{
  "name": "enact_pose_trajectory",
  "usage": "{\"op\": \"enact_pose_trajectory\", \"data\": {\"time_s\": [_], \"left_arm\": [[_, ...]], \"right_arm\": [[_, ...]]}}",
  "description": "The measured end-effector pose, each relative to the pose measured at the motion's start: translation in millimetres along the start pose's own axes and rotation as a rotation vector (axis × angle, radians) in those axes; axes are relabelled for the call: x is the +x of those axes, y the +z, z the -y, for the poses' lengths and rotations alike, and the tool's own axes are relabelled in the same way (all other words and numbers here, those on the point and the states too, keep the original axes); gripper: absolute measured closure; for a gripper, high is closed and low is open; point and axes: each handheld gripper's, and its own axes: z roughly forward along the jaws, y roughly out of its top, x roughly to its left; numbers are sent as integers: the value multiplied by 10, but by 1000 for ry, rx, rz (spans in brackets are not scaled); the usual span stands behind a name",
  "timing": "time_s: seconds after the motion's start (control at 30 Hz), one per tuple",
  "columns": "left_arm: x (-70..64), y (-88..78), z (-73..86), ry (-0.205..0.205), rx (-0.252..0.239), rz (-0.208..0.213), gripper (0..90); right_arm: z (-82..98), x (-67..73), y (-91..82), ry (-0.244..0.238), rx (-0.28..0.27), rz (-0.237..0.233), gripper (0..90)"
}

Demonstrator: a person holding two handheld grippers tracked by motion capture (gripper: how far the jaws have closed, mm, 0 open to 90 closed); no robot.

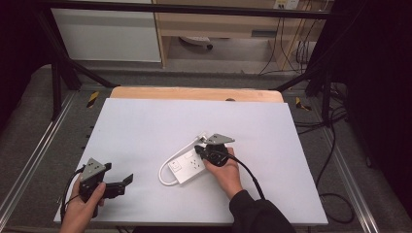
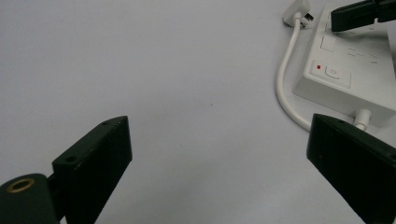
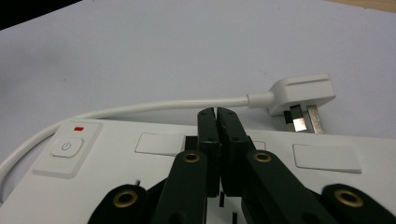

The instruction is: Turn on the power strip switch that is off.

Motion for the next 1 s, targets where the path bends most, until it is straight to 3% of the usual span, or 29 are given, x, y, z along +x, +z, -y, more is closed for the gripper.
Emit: {"op": "enact_pose_trajectory", "data": {"time_s": [1.0], "left_arm": [[1,0,0,-1,0,-3,67]], "right_arm": [[26,-5,17,11,-14,0,900]]}}
